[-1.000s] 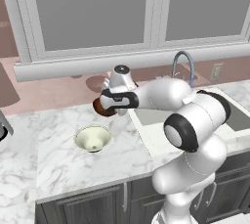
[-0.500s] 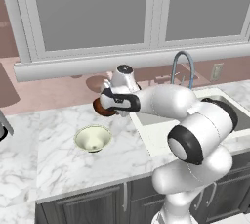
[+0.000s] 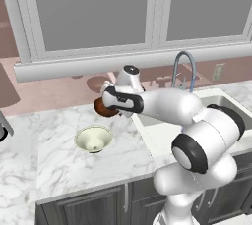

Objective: Rinse each bowl for a few seconds and place them down in the sink or on the counter.

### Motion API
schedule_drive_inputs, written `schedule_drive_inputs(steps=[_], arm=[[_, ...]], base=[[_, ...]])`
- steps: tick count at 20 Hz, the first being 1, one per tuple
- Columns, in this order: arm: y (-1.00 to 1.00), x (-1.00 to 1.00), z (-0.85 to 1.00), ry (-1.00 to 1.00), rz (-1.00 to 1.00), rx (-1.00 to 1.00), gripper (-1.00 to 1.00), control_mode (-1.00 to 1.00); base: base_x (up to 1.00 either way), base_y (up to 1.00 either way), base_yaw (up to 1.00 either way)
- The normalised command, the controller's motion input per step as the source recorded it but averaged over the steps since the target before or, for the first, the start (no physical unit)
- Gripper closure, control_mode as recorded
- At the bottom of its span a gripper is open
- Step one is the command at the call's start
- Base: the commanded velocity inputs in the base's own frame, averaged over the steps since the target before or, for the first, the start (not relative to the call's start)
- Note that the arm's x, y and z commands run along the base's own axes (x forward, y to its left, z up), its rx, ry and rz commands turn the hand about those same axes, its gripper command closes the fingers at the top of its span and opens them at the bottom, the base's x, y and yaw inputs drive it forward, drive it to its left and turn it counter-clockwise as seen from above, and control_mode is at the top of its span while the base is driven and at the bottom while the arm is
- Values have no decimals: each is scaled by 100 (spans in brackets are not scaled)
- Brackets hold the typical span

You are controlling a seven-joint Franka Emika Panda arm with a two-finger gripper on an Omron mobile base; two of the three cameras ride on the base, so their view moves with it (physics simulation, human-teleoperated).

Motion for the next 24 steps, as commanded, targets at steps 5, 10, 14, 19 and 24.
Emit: schedule_drive_inputs(steps=[5, 10, 14, 19, 24], arm=[[0, -21, 14, 2, 16, 0, -100, -100], [0, -30, 6, 0, 15, 0, -100, -100], [0, -24, 0, 0, 14, -1, -100, -100], [0, -21, 0, -3, 13, -3, -100, -100], [0, -21, 0, -1, 11, -5, -100, -100]], base=[[0, 0, 0], [0, 0, 0], [0, 0, 0], [0, 0, 0], [0, 0, 0]])
